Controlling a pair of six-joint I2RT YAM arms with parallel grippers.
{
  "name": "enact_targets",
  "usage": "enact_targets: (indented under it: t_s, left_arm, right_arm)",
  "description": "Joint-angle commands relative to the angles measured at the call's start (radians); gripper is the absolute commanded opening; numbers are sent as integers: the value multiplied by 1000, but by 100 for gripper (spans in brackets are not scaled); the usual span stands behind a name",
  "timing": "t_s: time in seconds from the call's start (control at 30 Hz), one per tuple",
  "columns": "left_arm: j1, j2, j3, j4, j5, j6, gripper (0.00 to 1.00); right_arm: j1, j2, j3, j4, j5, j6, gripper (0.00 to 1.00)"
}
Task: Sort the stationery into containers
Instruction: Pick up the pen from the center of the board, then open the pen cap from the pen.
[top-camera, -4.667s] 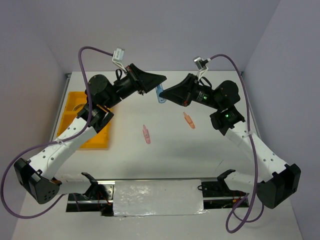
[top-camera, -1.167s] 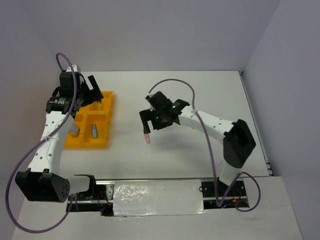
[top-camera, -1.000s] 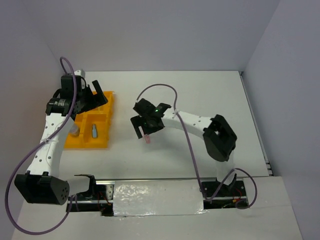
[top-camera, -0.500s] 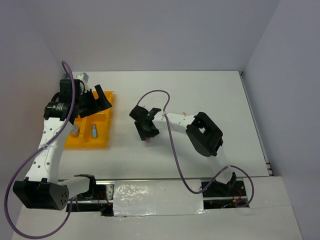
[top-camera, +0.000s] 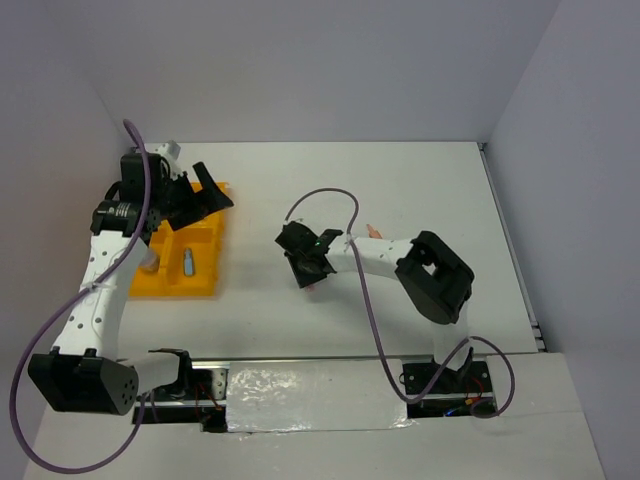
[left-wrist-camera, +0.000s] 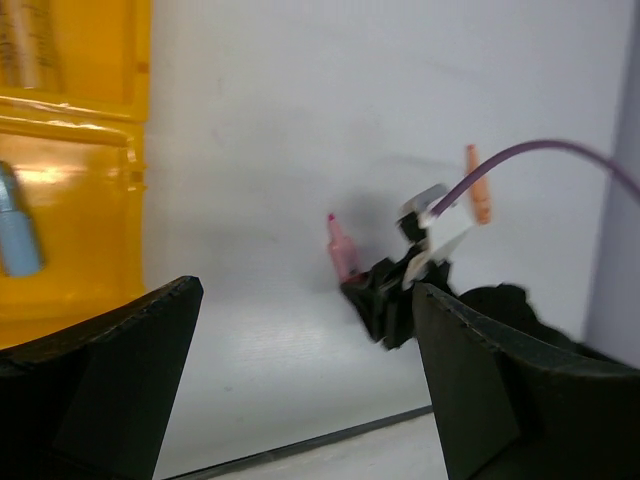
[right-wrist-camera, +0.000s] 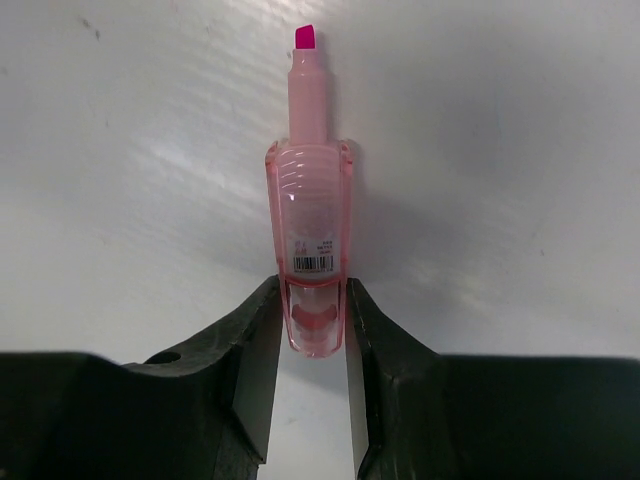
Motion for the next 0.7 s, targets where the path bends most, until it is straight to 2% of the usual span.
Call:
enact_targets:
  t_s: [0.0, 0.13, 0.17, 0.23, 0.3, 0.43, 0.6, 0.67]
  left_arm:
    - [-14, -23, -17, 141, 131, -162, 99]
    - [-89, -50, -106, 367, 220, -367, 99]
    - [-144, -61, -122, 417, 234, -413, 99]
    - [-210, -64, -155, 559, 225, -537, 99]
    - [-302, -55, -150, 608, 175, -609, 97]
    - [-390, 15, -37, 576, 75, -612, 91]
    - [-434, 91, 34, 622, 93, -617, 84]
    - [-459, 118, 43, 623, 89, -611, 78]
  right_arm:
    - [6, -135, -47, 73, 6, -39, 0]
    - [4, -336, -84, 89, 43, -68, 0]
    - [1, -377, -89, 95, 52, -85, 0]
    - [2, -472, -92, 107, 59, -105, 0]
    - [2, -547, -81, 110, 81, -143, 0]
    - [1, -629, -49, 101, 118, -182, 0]
    - [-1, -657, 22, 38, 128, -193, 0]
    - [1, -669, 31, 35, 133, -196, 0]
